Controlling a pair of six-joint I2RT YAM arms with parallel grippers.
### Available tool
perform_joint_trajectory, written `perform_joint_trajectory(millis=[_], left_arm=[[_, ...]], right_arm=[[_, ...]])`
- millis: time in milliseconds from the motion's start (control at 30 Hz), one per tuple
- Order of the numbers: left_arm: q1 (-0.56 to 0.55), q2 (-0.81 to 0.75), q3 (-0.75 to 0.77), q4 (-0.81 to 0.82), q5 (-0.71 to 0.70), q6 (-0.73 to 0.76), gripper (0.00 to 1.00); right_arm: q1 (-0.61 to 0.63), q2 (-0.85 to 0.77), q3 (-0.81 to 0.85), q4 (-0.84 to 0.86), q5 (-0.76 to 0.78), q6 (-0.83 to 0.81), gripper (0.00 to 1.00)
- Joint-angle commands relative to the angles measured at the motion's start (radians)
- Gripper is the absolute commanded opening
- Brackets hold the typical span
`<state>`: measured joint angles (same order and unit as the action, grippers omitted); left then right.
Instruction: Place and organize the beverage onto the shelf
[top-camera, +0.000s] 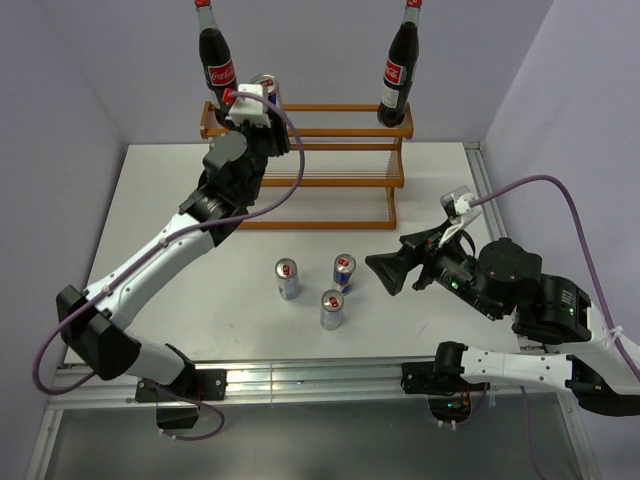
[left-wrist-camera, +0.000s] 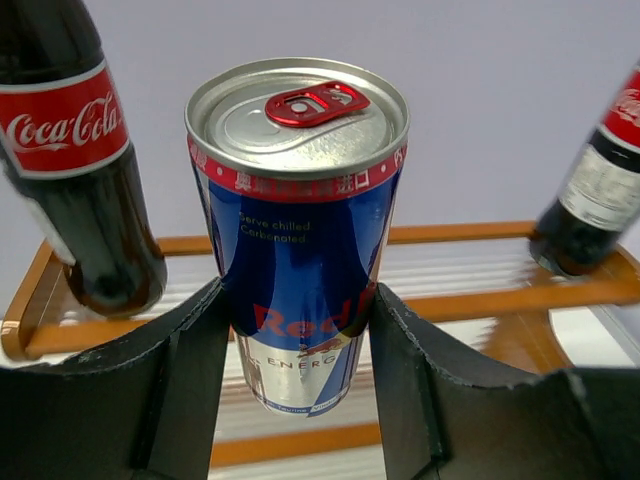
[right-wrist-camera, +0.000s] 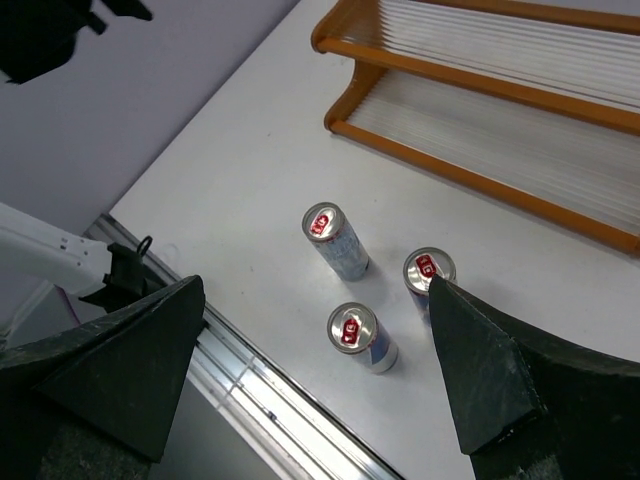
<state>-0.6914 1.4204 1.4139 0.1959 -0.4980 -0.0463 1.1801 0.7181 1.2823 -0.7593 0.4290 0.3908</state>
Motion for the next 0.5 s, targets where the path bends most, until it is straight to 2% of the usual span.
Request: perform_joint_trajectory(millis=[0,233,467], left_arm=[[0.036,0.061,0.137,0.082,0.061,-0.013,0.00],[0.102,0.196,0.249,0.091,0.114,0.006,0.00],[0.164,0.262,0.266,0.102,0.171,0.010,0.00]], right_arm=[[-0.004,-0.032,-0.009,0.080,0.025,-0.018,1.00],[-0.005,-0.051,-0.052,0.086,0.042,-0.020,1.00],[-0.004,-0.075,-0.098,0.132,0.036,-0.030,1.00]])
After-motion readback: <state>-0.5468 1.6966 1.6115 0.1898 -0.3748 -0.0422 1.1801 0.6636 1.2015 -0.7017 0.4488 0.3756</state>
